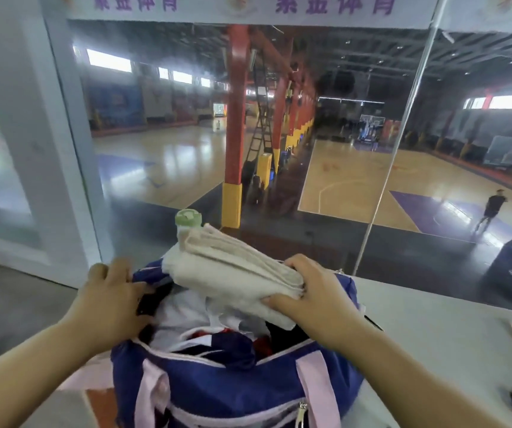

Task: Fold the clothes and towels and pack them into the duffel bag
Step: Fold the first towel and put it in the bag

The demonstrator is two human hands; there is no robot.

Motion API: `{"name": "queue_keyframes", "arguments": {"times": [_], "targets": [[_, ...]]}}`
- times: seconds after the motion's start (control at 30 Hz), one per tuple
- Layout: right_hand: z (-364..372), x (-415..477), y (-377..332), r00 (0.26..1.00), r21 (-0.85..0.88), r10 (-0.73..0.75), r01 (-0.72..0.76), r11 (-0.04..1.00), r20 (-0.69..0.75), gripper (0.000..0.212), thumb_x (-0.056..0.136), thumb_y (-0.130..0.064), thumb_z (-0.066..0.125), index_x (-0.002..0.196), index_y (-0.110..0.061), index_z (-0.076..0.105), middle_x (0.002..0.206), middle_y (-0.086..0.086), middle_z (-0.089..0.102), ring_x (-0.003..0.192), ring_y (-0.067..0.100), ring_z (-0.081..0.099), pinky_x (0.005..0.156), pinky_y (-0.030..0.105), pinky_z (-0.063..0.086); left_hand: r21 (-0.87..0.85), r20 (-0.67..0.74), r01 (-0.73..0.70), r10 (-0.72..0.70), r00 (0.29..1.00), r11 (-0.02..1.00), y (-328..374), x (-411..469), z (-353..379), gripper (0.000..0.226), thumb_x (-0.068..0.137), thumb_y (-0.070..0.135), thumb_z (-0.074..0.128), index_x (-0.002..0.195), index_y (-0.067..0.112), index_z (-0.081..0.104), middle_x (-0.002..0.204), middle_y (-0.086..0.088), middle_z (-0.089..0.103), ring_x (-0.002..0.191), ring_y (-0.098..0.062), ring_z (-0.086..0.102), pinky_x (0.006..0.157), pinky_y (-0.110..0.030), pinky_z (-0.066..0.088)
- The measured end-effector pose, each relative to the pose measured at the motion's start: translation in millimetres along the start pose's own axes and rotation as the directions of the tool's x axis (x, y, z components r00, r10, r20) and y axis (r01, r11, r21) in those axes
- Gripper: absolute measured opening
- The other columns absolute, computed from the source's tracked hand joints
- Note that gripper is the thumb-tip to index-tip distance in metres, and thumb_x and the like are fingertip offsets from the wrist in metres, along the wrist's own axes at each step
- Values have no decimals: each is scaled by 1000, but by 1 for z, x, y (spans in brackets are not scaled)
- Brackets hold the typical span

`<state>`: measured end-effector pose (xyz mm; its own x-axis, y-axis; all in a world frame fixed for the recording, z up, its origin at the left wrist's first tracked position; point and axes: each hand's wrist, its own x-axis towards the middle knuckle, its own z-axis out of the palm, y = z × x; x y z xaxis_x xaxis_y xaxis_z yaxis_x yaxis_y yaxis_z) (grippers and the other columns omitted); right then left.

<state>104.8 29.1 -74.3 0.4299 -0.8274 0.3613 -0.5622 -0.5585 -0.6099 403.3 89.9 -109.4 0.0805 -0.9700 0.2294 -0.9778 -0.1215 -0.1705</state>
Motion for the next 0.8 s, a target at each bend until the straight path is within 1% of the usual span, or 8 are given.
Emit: {"name": "queue_keyframes", "arguments": {"times": [0.1,0.2,0.33,0.43,0.5,0.67,0.73,0.8], "targets": [[18,8,-5,968,-229,-87,142,963,236,22,80,-38,60,94,-24,51,94,-11,55,83,12,50,75,30,43,-205,131,67,-40,991,977,-5,-1,-9,49,66,36,60,114,45,57,104,-5,50,77,-28,56,71,-35,51],[27,14,-9,934,-363,-68,202,910,351,23,82,-36,57,102,-26,54,105,-6,58,91,16,53,77,28,41,-345,136,-33,85,987,938,-7,2,-14,60,74,23,53,128,47,43,107,6,54,98,-17,57,79,-30,49],[42,22,-18,929,-443,-55,226,868,366,23,82,-33,56,102,-21,52,111,2,59,99,24,56,81,36,45,-437,58,-73,110,992,897,-3,9,-17,56,66,18,57,115,44,50,91,18,51,87,-9,51,61,-14,34],[66,25,-27,904,-503,-46,278,818,425,32,85,-29,55,112,-14,48,122,10,52,108,33,53,83,37,43,-475,71,-49,94,993,878,-3,15,-16,42,61,20,59,93,43,47,80,18,46,78,-8,51,63,-23,43],[81,27,-27,893,-502,-10,262,824,450,35,86,-27,56,116,-11,46,124,13,51,110,35,52,84,38,44,-479,86,-22,72,994,878,-5,18,-15,41,59,17,59,96,34,51,82,15,48,79,-10,52,69,-32,49],[70,35,-21,897,-552,49,227,803,439,64,77,-47,68,128,-14,47,136,8,41,119,31,45,97,39,43,-492,75,-41,89,993,870,-9,17,-13,40,61,26,57,98,39,52,82,17,48,79,-6,51,68,-26,47],[63,32,-24,926,-534,-28,242,810,377,68,75,-54,65,129,-17,47,133,3,42,118,26,42,99,39,41,-488,62,-51,93,994,871,-8,16,-14,43,60,25,56,100,38,53,82,17,47,82,-10,51,69,-27,46],[64,28,-28,919,-509,-290,389,768,265,45,79,-46,64,114,-18,59,116,2,54,102,25,52,88,37,48,-492,32,-59,86,996,868,-7,16,-13,49,60,21,56,106,39,52,84,16,45,87,-13,51,73,-30,47]]}}
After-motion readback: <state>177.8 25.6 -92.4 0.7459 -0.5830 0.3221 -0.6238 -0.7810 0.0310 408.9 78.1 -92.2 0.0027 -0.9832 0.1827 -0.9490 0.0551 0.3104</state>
